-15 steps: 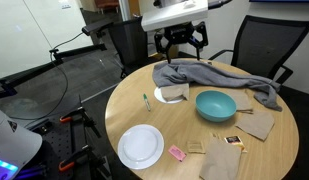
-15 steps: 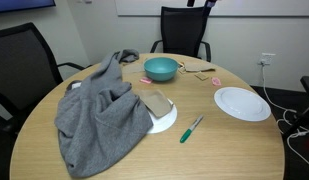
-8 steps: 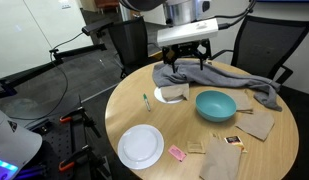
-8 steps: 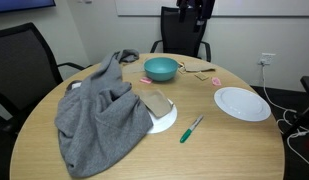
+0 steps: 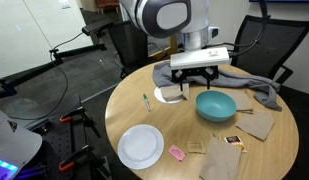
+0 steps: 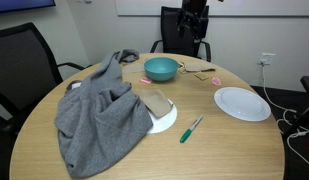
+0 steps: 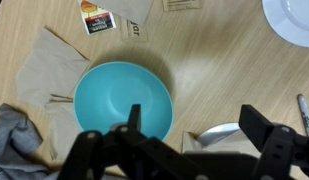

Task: Move the bowl closer to the marker

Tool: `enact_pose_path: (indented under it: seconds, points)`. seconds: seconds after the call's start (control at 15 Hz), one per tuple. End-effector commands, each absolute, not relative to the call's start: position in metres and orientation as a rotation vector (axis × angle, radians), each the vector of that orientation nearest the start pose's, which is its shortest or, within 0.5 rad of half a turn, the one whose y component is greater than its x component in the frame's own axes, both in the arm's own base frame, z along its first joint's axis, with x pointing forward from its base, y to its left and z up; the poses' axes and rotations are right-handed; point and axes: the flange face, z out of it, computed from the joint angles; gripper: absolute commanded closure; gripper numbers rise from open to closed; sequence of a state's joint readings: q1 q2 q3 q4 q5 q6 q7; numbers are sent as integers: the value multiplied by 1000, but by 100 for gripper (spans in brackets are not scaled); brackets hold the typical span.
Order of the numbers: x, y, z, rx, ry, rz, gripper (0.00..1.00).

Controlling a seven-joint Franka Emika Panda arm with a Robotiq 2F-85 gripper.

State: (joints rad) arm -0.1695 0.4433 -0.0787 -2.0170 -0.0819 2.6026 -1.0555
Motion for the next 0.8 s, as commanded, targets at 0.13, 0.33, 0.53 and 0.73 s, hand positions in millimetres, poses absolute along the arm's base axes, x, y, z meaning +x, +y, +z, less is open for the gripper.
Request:
enact_pose_path:
  seconds: [0.13, 0.33, 0.53, 0.73]
  points:
    - [606, -159, 223, -2973, -1403, -68, 0]
    - [606, -158, 221, -2968, -1404, -65, 0]
    - [607, -157, 221, -2967, -1406, -67, 0]
    - [609, -157, 216, -2976, -1389, -127, 0]
